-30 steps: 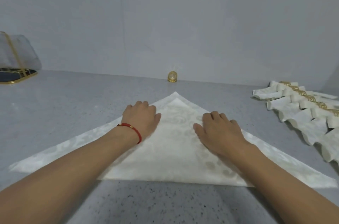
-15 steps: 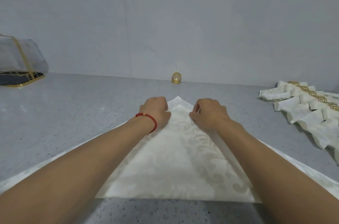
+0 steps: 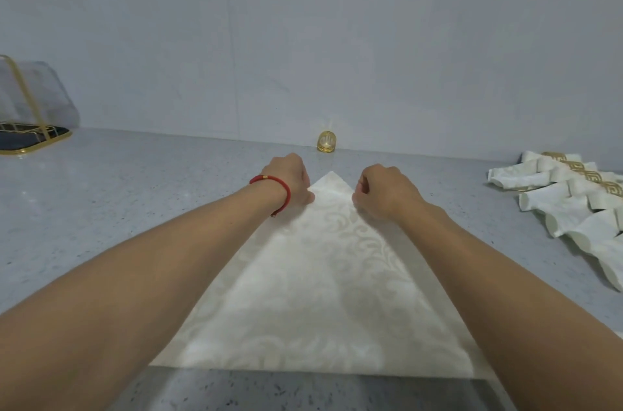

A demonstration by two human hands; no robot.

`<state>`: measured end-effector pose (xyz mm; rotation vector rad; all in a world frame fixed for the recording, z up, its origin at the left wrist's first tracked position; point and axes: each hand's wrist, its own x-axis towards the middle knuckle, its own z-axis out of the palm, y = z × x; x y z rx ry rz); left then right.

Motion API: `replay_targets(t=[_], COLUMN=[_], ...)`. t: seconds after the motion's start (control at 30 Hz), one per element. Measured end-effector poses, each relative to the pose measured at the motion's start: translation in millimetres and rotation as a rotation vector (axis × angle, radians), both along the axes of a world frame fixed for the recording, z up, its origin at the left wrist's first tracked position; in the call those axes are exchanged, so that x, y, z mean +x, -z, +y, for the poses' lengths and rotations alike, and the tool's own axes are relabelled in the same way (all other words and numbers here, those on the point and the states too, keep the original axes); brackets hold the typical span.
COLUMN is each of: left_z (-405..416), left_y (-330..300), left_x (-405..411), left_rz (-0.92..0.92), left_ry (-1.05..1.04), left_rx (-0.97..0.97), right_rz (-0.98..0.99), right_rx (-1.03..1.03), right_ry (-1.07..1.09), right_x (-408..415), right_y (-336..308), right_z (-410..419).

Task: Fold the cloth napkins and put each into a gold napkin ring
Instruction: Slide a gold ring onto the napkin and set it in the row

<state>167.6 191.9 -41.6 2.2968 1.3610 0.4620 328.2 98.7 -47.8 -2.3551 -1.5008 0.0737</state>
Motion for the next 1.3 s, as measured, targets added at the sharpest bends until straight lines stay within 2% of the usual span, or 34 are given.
replay_targets(t=[0.23,0.3,0.4,0.47,0.53,0.77,0.9,1.03,1.2,1.3], left_z=[13,11,0,-8,-11,-20,-19,-17,-20,-22], left_y=[19,24,33,40,50,51,53,53,48,43], left_x=[2,1,0,-2,-3,-6,-7,-6,-8,-8], left_rz=[-0.087,-0.045,0.018,0.095,0.135,0.011,-0.002,0.004,-0.017,-0.027], left_ry=[-0.022,0.006,0.158,0.323,0.393,0.332,0.333,0.338,0.326,0.310], left_rx=[0.004,0.142,0.441,0.476,0.420,0.308,0.297,0.308,0.276,0.216], right_rz=[-0.189,-0.300,-0.462,-0.420,-0.391,-0.166,-0.220,-0.179,-0.053,0.010], right_rx=[0.032,0.087,0.192,0.159,0.118,0.080,0.066,0.031,0.108,0.169], right_ry=[0.035,0.006,-0.168,-0.248,-0.256,-0.218,-0.147,-0.097,0.005,-0.017], right_x=[0,-3,-8,-11,-10,-3,-3,-8,-9,-8], right_y=[22,26,37,45,48,30,24,23,25,25], right_z=[13,11,7,6,5,11,30,52,64,62])
